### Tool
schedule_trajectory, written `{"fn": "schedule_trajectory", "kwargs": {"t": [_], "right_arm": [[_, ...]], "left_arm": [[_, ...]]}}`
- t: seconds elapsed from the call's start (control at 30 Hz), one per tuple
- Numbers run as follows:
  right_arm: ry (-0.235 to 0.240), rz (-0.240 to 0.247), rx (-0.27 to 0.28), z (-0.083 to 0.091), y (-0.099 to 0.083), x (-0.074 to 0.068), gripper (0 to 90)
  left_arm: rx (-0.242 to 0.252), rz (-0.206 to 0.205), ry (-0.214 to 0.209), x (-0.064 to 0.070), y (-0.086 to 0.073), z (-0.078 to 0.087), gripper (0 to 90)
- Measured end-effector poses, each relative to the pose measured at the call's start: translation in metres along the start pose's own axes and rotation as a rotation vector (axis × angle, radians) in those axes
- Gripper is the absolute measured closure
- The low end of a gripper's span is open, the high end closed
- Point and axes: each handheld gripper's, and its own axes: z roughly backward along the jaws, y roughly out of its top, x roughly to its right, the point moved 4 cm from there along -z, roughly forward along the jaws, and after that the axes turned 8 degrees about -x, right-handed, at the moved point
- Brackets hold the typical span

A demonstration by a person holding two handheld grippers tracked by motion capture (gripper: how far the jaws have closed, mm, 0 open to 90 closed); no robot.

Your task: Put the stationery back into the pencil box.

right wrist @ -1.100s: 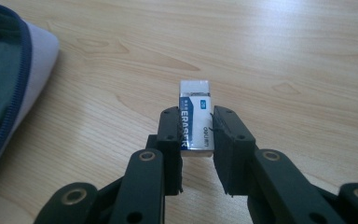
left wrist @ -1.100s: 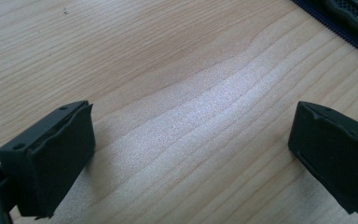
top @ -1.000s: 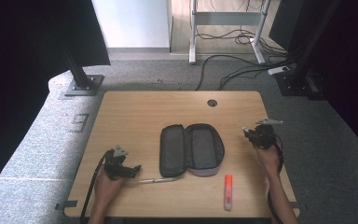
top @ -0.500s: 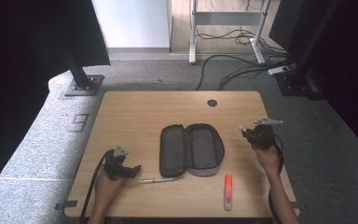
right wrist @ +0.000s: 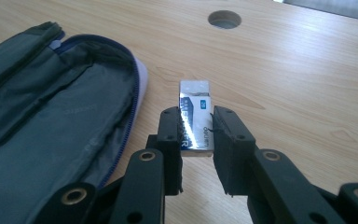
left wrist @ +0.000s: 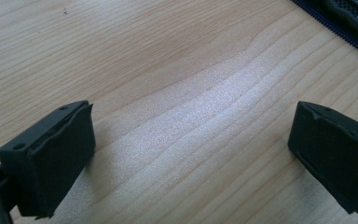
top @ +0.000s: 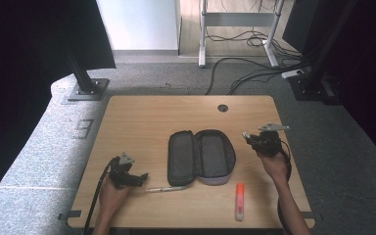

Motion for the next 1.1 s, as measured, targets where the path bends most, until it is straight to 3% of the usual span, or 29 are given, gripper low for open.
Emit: {"fn": "schedule_trajectory", "kwargs": {"t": [1.1], "right_arm": [[0.111, 0.145, 0.029, -0.010, 0.025, -0.073, 72.0]], "left_arm": [[-0.001, -0.008, -0.002, 0.000, 0.000, 0.000, 0.6]]}}
